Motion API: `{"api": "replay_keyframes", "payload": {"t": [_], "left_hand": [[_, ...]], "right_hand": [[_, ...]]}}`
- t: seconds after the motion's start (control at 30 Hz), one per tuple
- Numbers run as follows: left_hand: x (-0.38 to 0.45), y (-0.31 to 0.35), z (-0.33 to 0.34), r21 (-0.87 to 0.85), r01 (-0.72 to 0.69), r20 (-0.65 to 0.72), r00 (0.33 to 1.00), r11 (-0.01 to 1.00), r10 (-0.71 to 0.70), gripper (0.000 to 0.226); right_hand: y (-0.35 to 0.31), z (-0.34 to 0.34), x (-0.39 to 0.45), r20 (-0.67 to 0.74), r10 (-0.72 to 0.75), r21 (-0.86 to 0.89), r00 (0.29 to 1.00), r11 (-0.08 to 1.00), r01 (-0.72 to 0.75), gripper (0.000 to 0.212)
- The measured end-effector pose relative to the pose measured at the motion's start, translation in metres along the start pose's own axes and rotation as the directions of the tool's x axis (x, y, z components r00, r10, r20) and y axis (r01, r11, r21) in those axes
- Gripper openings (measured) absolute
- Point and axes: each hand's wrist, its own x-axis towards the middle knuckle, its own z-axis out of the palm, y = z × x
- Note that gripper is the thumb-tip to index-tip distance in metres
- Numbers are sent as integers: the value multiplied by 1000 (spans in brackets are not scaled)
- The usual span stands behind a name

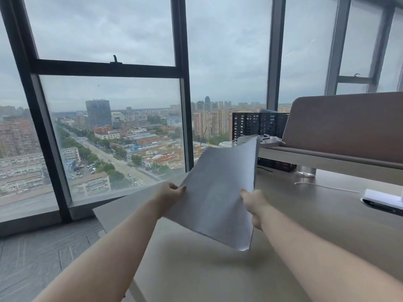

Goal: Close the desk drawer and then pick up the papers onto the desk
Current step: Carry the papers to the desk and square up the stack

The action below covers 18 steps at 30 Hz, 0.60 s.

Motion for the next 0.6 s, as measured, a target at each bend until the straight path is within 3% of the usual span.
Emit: {"api": "replay_keyframes", "payload": {"t": [0.17,0.37,0.6], "left_hand": [[12,-23,12,-102,166,-4,986,981,-167,25],[35,-37,37,-126,92,-170,979,988,-112,27],[54,-33,56,91,10,-194,981,996,8,28]], "right_hand": [[13,9,13,-72,65,52,995,997,-61,39],[22,17,29,-173,101,51,980,994,-93,37],[20,15,46,-297,-1,-298,955,950,-91,39]]}}
